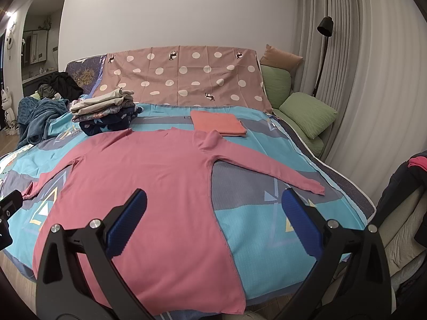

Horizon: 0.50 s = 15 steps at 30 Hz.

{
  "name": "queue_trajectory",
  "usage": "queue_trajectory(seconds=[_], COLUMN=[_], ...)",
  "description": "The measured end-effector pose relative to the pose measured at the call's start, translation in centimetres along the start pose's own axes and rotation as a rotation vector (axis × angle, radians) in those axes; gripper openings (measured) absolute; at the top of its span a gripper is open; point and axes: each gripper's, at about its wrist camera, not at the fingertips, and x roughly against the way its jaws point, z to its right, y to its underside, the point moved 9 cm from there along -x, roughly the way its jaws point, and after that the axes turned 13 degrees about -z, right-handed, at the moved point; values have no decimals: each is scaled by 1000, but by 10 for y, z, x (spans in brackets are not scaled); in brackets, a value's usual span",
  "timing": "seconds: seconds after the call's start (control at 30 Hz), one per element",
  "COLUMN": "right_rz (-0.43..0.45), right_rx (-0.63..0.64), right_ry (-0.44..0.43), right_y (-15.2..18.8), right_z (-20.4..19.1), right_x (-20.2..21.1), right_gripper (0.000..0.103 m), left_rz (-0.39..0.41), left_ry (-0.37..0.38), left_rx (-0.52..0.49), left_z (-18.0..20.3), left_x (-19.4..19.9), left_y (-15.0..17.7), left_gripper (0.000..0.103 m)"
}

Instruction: Fold small clothes

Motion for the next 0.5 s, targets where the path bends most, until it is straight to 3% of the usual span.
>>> queue_trajectory(seconds=[0.5], right_rz=[0], right_rx=[-1], right_ry=[1], right_y=[1], right_z=[0], right_x=[-1], right_gripper=[101], left_rz=[2], left_ry=[-1], left_rx=[0], left_z=[0], left_x=[0], left_y=[0], left_gripper=[102])
